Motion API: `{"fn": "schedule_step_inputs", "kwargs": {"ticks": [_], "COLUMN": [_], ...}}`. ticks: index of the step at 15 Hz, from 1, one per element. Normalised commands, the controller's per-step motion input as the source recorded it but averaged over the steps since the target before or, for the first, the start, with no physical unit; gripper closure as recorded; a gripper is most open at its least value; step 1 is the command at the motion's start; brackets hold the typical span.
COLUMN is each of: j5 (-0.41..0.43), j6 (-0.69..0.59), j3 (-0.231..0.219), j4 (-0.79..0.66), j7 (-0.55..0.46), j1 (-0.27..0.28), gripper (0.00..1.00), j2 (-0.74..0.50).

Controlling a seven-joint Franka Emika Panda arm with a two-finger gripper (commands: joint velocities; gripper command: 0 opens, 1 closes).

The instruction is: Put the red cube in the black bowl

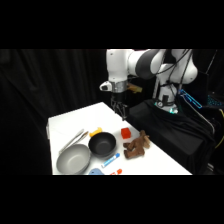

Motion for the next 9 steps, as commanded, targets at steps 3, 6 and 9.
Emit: {"fn": "schedule_step_inputs", "kwargs": {"ticks": [3,6,9], "j5": [-0.181,-0.083,0.024], "j6": [0.40,0.31,0.28], "j3": [-0.006,-0.023,-0.010], "j4": [-0.32,-0.24,-0.17], "j7": [0.24,0.13,0.09], "j1": [-0.094,-0.078,-0.036], "gripper": [0.00,0.00,0.00], "j2": [-0.13,-0.08,-0.02]}}
